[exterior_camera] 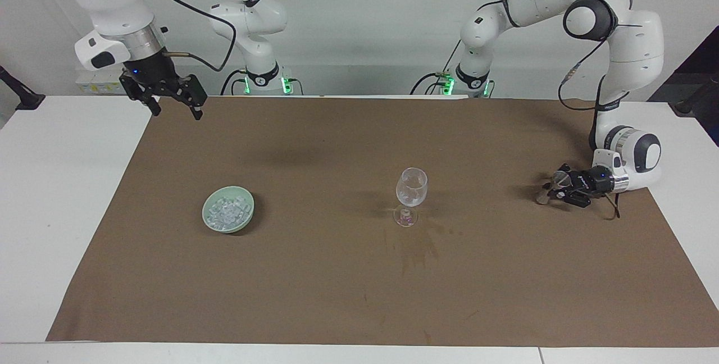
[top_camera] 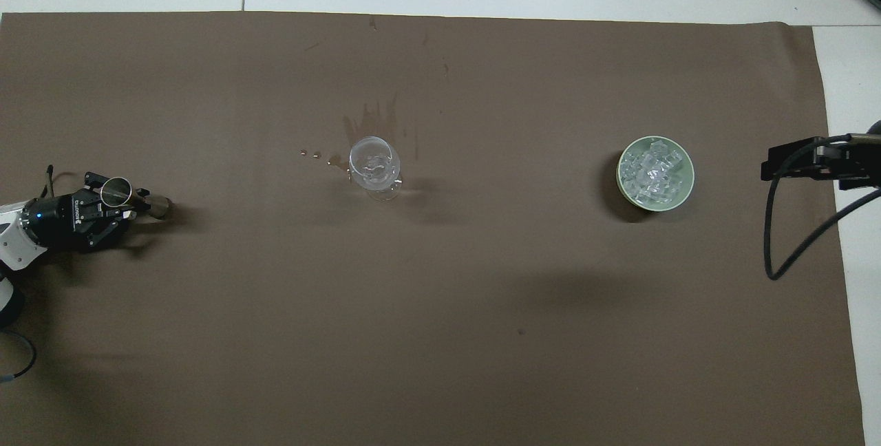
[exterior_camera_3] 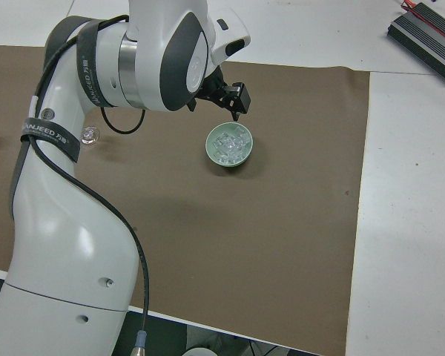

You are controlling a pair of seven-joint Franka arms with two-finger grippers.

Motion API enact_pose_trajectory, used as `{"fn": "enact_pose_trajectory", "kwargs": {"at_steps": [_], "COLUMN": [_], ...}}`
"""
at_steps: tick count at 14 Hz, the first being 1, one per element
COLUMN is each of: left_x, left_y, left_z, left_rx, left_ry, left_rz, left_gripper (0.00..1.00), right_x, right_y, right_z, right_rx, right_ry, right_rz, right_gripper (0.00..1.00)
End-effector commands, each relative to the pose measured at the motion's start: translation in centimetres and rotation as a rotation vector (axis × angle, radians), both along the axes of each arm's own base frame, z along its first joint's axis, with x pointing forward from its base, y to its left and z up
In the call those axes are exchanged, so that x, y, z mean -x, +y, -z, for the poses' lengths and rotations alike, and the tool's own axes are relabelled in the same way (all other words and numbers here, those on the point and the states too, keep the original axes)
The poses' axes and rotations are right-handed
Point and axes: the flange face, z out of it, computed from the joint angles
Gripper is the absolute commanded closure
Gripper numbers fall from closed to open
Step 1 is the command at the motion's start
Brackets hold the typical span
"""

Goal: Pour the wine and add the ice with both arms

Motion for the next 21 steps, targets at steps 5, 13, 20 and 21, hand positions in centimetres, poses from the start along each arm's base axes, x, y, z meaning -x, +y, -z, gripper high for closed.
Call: {"fn": "enact_pose_trajectory", "kwargs": {"at_steps": [5,13,20,21], "left_x": [-0.6,-0.3,-0.2,-0.2], "left_y": [0.6,0.5,0.5,0.5], "left_z": [-1.7,-1.3,-0.4,-0.3], "left_rx": [-0.019,-0.031,-0.049,-0.050], "left_ry": [-0.041,-0.024,-0.014,-0.012], "left_rz": [0.012,0.034,0.035,0.035], "left_gripper": [1.00,0.89,0.81,0.80], "right_x": [-3.0,-4.7,-4.4,-4.1], "right_y": [1.4,2.9,2.7,2.7], "right_z": [8.0,13.7,21.2,22.2], "right_rx": [-0.008,0.017,0.003,0.003], "right_ry": [-0.005,0.016,0.075,0.078], "right_rz": [-0.086,-0.563,-0.567,-0.563], "right_gripper": [0.00,0.00,0.00,0.00]}}
